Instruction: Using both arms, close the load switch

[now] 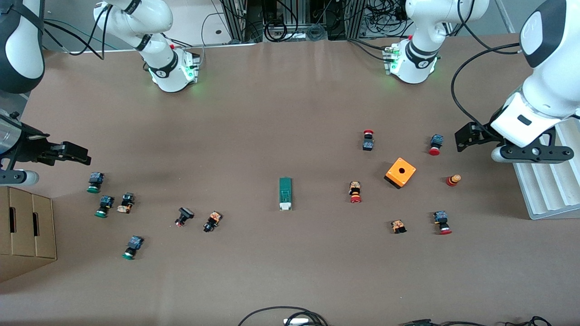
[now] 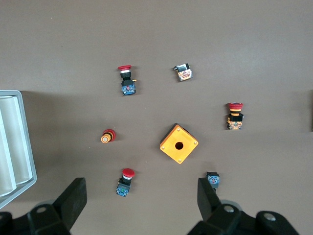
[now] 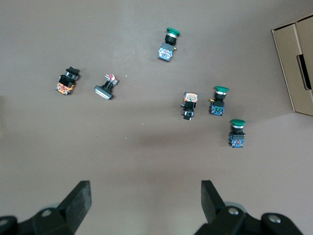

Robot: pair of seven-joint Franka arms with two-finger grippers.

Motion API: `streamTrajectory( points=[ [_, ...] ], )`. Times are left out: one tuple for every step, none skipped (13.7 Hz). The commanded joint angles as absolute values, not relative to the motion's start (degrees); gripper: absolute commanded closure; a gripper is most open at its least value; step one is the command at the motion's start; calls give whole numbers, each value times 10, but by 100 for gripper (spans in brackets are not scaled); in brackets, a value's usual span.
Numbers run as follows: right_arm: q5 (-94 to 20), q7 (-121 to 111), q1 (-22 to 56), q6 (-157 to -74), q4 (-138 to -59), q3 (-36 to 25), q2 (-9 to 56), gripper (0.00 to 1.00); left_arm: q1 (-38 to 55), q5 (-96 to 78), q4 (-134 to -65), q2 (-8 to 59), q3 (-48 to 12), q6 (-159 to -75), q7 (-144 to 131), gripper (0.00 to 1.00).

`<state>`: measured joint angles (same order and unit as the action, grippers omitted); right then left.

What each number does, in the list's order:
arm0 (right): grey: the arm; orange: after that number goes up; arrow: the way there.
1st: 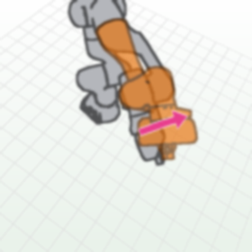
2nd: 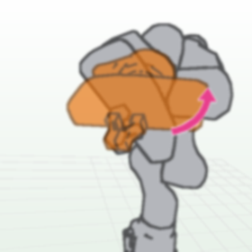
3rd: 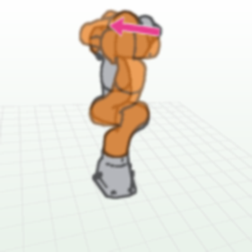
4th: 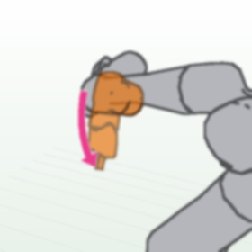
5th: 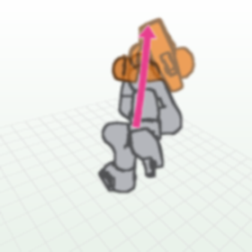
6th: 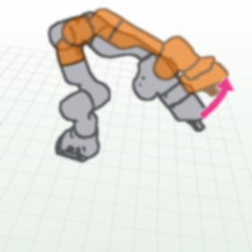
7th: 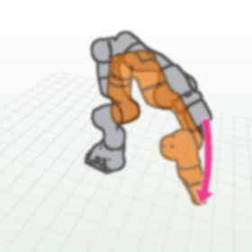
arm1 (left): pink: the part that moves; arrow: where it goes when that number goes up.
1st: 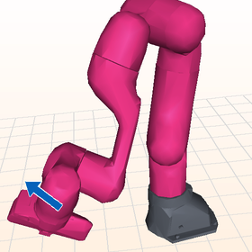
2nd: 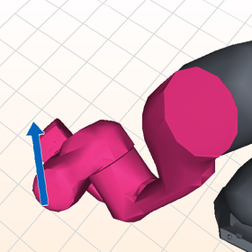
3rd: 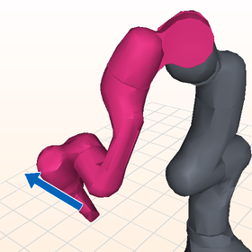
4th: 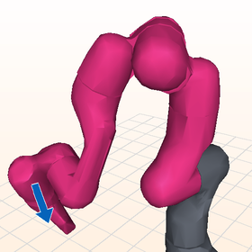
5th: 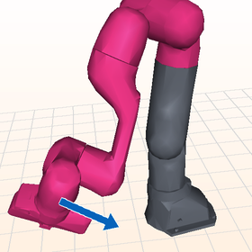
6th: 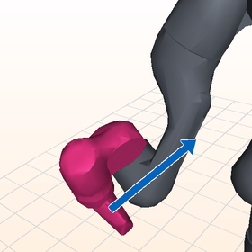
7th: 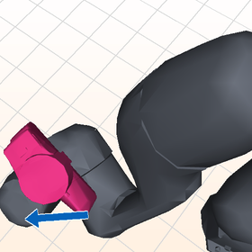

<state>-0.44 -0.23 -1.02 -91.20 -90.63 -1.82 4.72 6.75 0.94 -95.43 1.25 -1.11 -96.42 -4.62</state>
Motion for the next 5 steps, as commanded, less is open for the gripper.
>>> streamTrajectory(
  points=[
    [-12,-1,-9,-903,-904,-21,47,0,69,18,-938,19,-12,-950,-45,0],
    [-13,-1,-9,-902,-904,-20,47,0,69,18,-938,19,-12,-950,-45,0],
    [-13,-2,-9,-902,-904,-20,47,0,69,18,-938,19,-11,-950,-44,0],
    [-13,-2,-9,-902,-904,-20,47,0,69,18,-938,19,-11,-950,-44,0],
    [-13,-2,-9,-902,-904,-20,47,0,69,18,-938,19,-12,-950,-43,0]
  ],
)
